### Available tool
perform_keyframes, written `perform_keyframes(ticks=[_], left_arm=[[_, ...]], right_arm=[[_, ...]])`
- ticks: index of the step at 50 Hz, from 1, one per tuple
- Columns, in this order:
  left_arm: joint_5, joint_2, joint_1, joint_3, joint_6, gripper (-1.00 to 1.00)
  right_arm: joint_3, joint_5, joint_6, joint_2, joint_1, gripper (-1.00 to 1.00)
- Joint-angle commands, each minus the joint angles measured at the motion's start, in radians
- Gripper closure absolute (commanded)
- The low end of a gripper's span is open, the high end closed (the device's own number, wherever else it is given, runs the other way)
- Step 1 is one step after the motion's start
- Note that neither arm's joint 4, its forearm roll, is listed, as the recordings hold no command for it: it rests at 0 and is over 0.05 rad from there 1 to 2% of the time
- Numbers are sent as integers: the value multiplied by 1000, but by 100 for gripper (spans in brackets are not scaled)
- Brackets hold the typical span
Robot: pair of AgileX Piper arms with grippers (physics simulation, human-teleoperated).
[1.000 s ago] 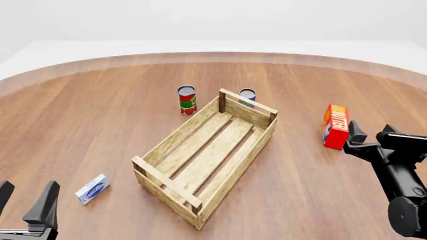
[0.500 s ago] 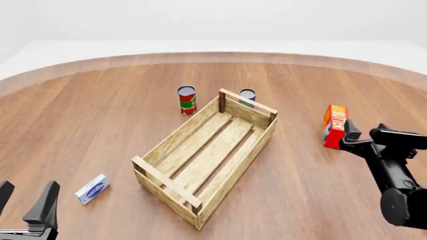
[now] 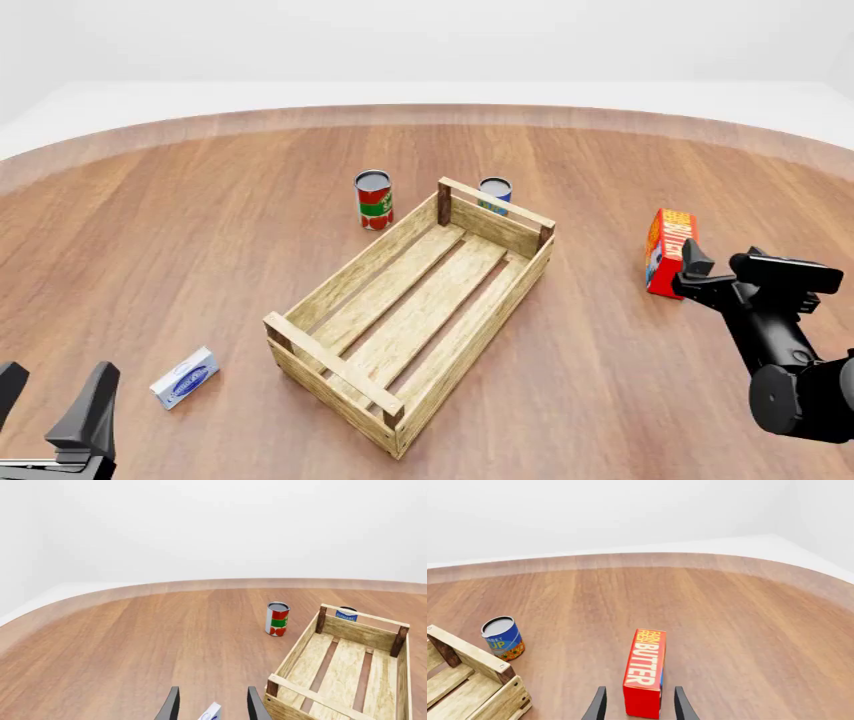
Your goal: Pick up the butter and put it in the tray.
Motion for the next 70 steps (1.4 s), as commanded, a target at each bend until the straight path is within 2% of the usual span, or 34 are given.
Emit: perform_keyframes(ticks=[1,53,70], left_arm=[[0,0,0,0,0,-100],[0,0,0,0,0,-100],[0,0,0,0,0,-100]], right_arm=[[-23,-6,-1,38,0,-100],[-149,0,-9,198,-8,-100],[-178,10,8,248,-7,-100]])
